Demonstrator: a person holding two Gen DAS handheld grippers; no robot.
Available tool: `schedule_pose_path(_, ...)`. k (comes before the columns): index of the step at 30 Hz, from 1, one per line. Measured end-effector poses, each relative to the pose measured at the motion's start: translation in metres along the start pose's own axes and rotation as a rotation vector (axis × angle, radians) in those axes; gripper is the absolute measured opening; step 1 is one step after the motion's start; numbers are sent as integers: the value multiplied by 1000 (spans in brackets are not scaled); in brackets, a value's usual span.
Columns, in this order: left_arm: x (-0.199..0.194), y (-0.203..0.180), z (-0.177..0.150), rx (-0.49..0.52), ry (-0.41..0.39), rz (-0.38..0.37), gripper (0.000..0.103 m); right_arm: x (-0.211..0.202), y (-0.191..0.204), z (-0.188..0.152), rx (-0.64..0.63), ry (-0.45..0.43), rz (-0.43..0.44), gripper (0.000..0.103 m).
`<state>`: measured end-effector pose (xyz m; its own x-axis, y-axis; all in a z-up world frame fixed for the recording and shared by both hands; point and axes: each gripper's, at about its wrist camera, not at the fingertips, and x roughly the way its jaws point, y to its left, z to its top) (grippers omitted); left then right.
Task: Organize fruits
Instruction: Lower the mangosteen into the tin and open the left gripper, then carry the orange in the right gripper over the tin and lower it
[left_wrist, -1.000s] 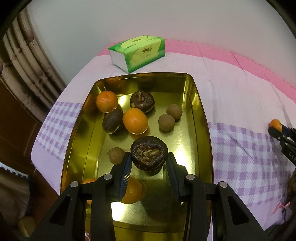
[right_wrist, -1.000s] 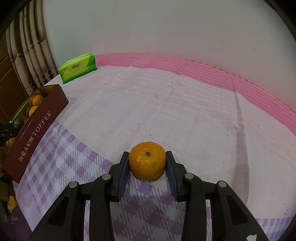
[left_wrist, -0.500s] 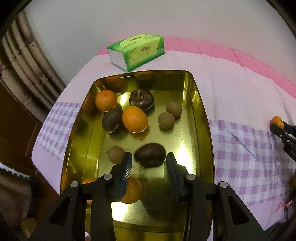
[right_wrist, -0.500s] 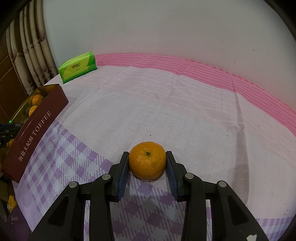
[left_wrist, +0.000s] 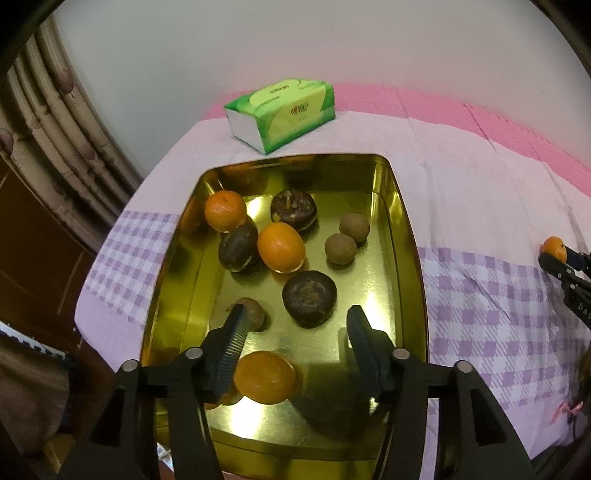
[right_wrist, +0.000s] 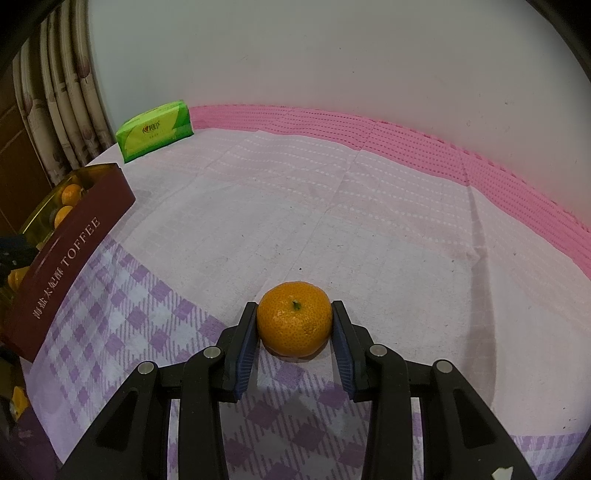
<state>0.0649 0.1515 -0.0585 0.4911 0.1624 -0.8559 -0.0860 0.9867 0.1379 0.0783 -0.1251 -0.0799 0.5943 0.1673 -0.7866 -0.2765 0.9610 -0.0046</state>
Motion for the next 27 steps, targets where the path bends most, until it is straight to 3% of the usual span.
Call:
schedule_pose_path(7,-12,9,-1,-21,-19,11,67,-2,3,-1,-6,10,-9,36)
schedule_pose_path(27,-27,24,3,-81,-50,-8,75,-35,53,2,-42,23,98,35)
